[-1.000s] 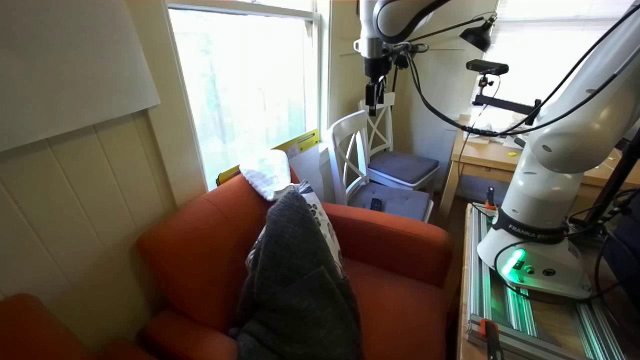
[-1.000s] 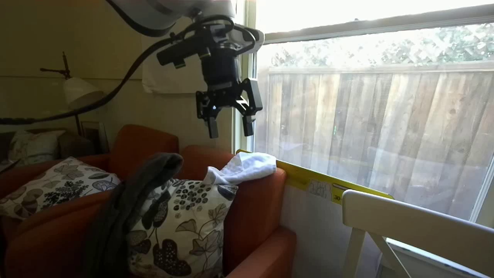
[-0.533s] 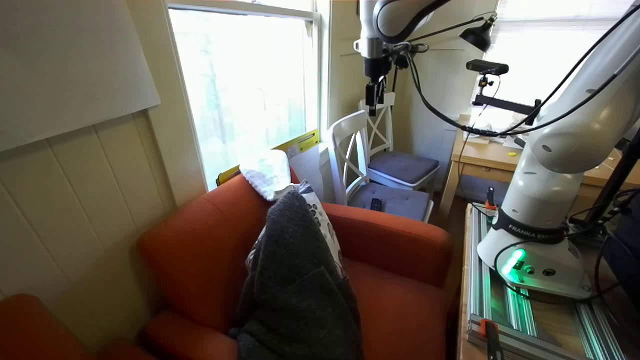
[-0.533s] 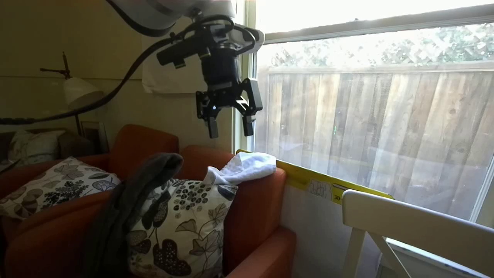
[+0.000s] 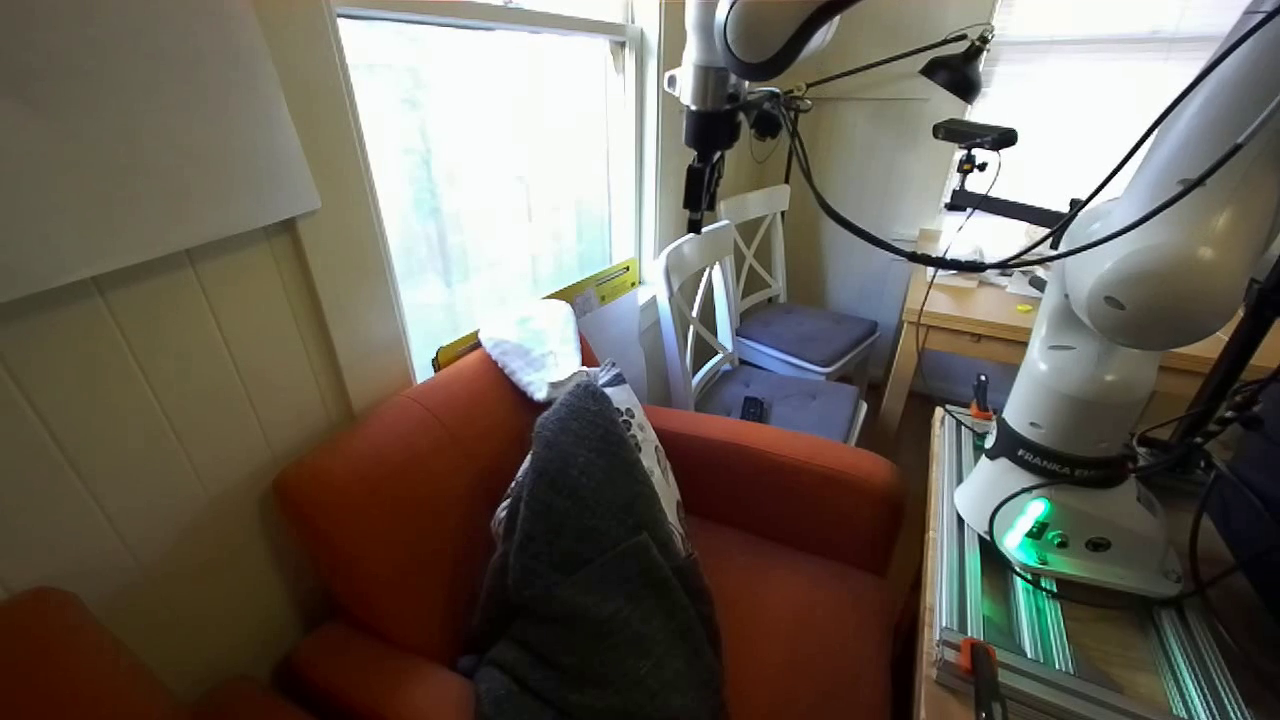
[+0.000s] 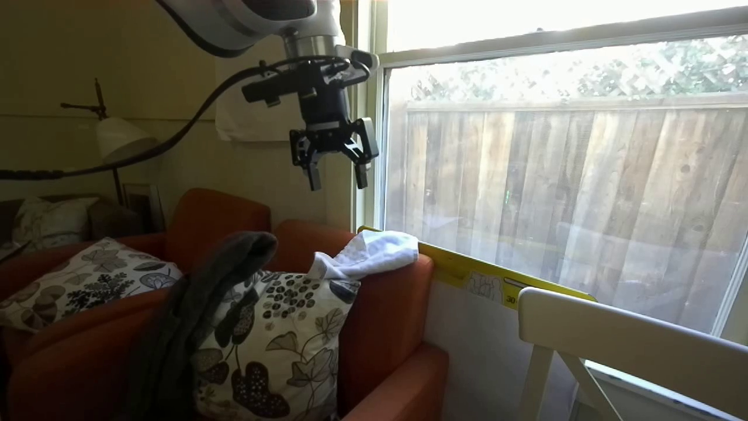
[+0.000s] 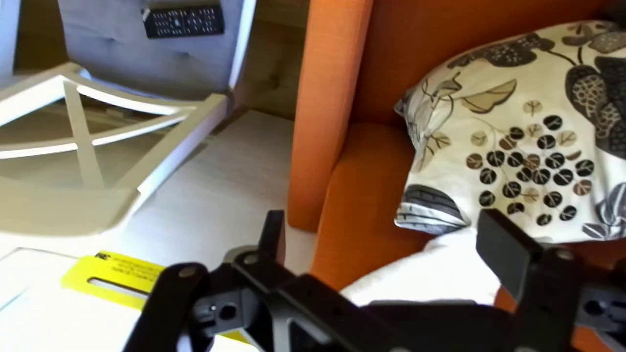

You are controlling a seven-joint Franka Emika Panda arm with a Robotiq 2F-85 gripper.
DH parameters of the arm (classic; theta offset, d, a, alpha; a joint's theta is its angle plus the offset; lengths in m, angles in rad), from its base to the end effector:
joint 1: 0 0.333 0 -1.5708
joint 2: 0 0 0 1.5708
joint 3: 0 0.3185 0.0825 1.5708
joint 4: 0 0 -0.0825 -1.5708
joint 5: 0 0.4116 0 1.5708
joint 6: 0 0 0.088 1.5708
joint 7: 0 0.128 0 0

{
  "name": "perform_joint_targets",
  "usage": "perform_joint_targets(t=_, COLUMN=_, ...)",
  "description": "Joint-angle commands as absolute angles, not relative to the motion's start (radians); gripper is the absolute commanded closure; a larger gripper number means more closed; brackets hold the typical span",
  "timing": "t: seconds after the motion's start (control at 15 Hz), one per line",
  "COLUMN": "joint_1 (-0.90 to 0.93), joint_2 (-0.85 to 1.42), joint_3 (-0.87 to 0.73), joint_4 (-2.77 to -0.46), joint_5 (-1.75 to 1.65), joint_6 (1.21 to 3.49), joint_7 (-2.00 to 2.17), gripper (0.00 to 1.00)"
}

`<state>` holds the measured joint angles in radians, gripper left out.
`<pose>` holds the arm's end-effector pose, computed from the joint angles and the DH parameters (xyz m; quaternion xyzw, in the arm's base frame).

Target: Use the towel to wipe the window

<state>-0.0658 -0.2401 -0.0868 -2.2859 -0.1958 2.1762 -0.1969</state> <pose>0.5049 -0.0893 0.4319 0.9925 0.0729 0.0513 0.0837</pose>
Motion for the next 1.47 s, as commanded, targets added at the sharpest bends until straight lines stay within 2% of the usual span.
perform_joint_targets(t=0.0, joint_1=-0.022, joint_2=-0.140, joint_3=-0.063, joint_4=-2.199, joint_5=-0.140, joint_6=2.231, joint_7=-0.223, gripper=0.00)
perform_joint_targets(t=0.67, joint_1=-0.010, joint_2=0.009, joint_3=-0.039, joint_4=-2.012, joint_5=-0.069, joint_6=2.122, joint_7=-0.256, gripper=0.00)
perform_joint_targets(t=0.73, joint_1=-0.010, joint_2=-0.024, joint_3=-0.035, joint_4=-2.068, joint_5=-0.108, joint_6=2.181, joint_7=-0.220, gripper=0.00)
perform_joint_targets(t=1.4, joint_1=-0.011, joint_2=-0.003, joint_3=-0.035, joint_4=-2.035, joint_5=-0.101, joint_6=2.146, joint_7=-0.228, gripper=0.00)
